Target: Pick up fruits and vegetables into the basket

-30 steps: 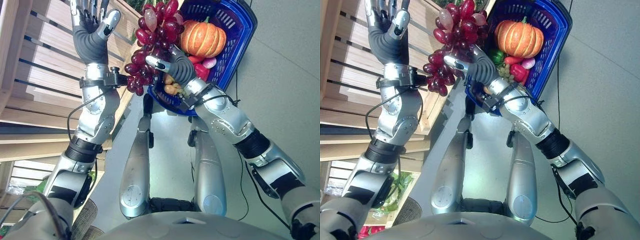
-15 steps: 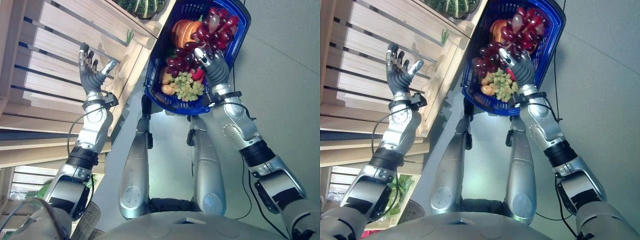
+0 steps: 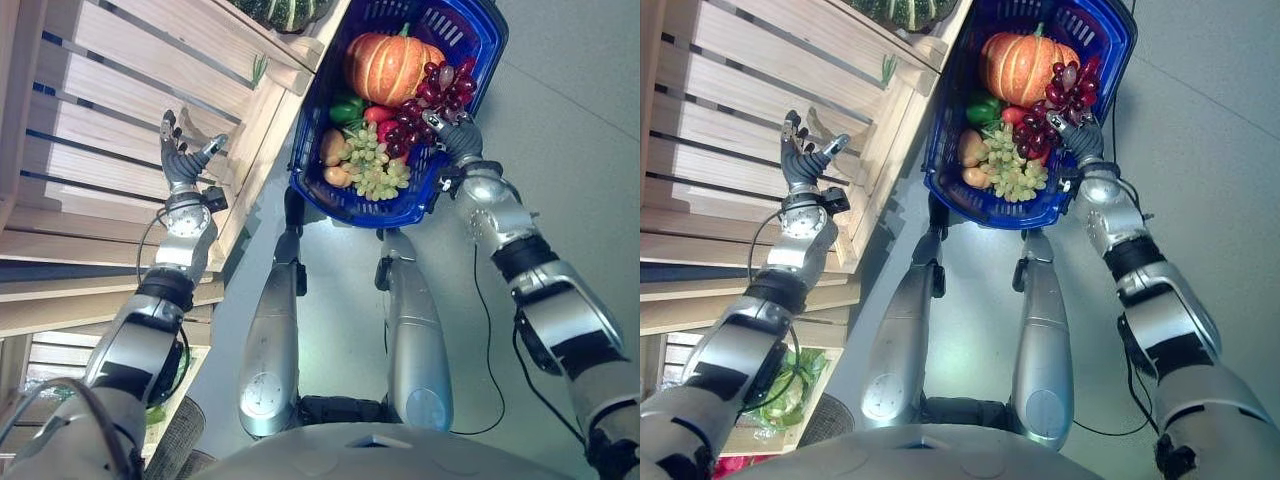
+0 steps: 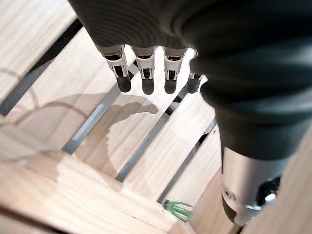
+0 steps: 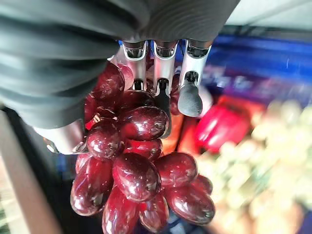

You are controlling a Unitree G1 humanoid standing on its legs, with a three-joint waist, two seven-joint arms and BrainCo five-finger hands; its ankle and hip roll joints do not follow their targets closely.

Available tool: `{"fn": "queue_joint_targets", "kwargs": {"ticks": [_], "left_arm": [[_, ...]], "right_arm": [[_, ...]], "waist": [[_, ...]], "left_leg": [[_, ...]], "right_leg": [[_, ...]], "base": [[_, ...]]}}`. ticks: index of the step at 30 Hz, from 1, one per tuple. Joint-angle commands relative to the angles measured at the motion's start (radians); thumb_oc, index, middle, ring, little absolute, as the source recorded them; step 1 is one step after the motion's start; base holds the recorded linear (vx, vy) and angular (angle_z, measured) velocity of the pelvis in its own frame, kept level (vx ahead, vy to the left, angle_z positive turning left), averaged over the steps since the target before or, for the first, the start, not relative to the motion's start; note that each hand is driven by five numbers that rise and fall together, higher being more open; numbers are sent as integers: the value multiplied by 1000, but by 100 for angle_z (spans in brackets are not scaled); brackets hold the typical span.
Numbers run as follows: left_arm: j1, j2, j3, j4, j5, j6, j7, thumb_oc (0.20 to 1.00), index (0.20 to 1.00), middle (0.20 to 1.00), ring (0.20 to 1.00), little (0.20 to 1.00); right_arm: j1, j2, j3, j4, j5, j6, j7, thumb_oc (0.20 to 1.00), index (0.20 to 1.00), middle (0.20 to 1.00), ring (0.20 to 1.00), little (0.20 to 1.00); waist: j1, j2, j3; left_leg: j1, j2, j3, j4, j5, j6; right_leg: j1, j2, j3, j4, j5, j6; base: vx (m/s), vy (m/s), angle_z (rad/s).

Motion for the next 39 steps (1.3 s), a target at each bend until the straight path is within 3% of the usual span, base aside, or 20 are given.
{"fn": "queue_joint_targets", "kwargs": {"ticks": [1,5,6,7,8,15,27,36,39], "left_arm": [[-45,21,-8,58,-9,6,-16,1000,1000,1000,1000,1000],[-86,2,-26,111,-8,11,-33,1000,1000,1000,1000,1000],[-95,-4,-30,117,-9,15,-34,1000,1000,1000,1000,1000],[-98,-9,-34,123,-9,11,-36,1000,1000,1000,1000,1000],[-101,-16,-41,125,-5,11,-34,1000,1000,1000,1000,1000],[-92,-36,-54,114,-1,10,-27,1000,1000,1000,1000,1000],[-34,-31,-49,78,20,-8,-88,1000,1000,1000,1000,1000],[166,-33,-24,70,64,-64,-224,1000,1000,1000,1000,1000],[251,-41,-7,65,83,-60,-245,1000,1000,1000,1000,1000]], "right_arm": [[-96,-22,30,80,-105,40,49,200,200,200,200,200],[-186,-4,60,235,-215,126,72,200,200,200,200,200],[-204,-2,67,256,-243,161,73,391,391,391,391,391],[-214,0,73,271,-244,187,67,768,768,768,768,768],[-222,3,75,285,-257,209,71,1000,1000,1000,1000,1000],[-245,9,61,325,-304,283,66,1000,1000,1000,1000,1000],[-182,9,18,313,-283,257,34,1000,1000,1000,1000,1000],[75,22,-86,213,-216,24,-18,1000,1000,1000,1000,1000],[204,35,-124,170,-213,-31,-7,1000,1000,1000,1000,1000]], "waist": [[4,55,-33],[19,67,-33],[22,70,-33],[24,72,-33],[26,75,-33],[33,88,-33],[24,77,-33],[0,44,-34],[-4,31,-70]], "left_leg": [[-64,-128,3,77,-60,43],[-84,-129,-1,86,-57,46],[-88,-130,-2,87,-56,47],[-92,-131,-3,87,-55,48],[-95,-133,-6,87,-54,49],[-97,-142,-17,87,-53,56],[-11,-146,-30,68,-64,64],[289,-117,-28,-63,-62,57],[365,-107,-24,-109,-67,54]], "right_leg": [[31,55,-97,38,-100,16],[11,51,-102,47,-100,15],[7,50,-104,48,-101,14],[4,50,-105,48,-101,14],[1,52,-103,48,-101,13],[-9,57,-96,58,-101,13],[72,61,-76,23,-85,17],[363,36,-46,-120,-39,45],[446,27,-45,-175,-29,54]], "base": [[-20,-21,6],[-9,-11,5],[0,0,0],[0,0,0],[2,-5,4],[6,8,5],[1,5,2],[31,29,-1],[126,-4,-7]]}}
